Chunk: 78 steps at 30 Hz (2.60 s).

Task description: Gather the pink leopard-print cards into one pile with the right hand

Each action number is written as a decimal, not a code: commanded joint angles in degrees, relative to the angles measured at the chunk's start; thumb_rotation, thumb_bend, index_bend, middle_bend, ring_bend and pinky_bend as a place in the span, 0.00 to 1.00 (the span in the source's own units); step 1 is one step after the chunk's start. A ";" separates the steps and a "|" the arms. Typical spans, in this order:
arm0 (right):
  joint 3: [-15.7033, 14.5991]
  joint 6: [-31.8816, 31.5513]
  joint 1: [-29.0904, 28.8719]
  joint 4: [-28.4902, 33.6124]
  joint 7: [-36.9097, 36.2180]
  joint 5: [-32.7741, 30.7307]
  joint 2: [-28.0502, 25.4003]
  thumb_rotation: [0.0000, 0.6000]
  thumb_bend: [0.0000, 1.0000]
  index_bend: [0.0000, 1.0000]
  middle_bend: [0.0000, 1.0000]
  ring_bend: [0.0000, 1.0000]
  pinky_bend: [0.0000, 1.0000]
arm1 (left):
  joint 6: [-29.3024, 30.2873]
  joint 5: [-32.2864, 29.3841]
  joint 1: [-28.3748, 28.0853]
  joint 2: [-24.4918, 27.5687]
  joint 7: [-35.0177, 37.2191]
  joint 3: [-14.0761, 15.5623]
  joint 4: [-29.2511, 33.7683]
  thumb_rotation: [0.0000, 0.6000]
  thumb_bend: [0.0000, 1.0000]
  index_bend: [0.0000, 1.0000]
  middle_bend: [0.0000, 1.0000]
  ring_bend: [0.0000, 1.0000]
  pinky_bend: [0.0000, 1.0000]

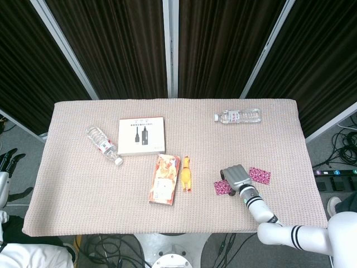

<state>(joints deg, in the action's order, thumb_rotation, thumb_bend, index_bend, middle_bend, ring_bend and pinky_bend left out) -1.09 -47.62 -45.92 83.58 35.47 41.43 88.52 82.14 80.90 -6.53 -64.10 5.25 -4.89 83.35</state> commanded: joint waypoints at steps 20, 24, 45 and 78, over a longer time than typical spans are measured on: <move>2.85 -11.98 4.77 1.03 -1.90 -2.94 -3.73 1.00 0.00 0.45 1.00 1.00 1.00 | -0.65 0.06 -0.25 0.01 -0.29 0.16 0.38 1.00 0.00 0.22 0.19 0.13 0.30; 2.99 -12.86 6.81 -0.87 -2.66 -4.31 -3.83 1.00 0.00 0.45 1.00 1.00 1.00 | -0.84 0.24 -0.36 -0.19 -0.49 0.33 0.33 1.00 0.00 0.22 0.19 0.13 0.30; 4.51 -8.57 10.64 -6.66 -5.76 -3.29 -3.50 1.00 0.00 0.46 1.00 1.00 1.00 | -1.25 -0.07 -0.42 -0.32 -1.74 0.53 0.58 1.00 0.00 0.22 0.19 0.13 0.30; 6.15 -6.93 11.93 -8.80 -3.25 -4.35 -1.74 1.00 0.00 0.46 1.00 1.00 1.00 | -1.57 -0.16 -0.40 -0.59 -1.23 0.67 -0.01 1.00 0.00 0.22 0.19 0.13 0.30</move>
<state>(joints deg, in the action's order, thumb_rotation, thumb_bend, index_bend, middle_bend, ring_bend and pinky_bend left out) 5.06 -54.56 -33.99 74.77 32.21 37.09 86.78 80.57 80.74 -6.93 -64.69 4.02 -4.22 83.34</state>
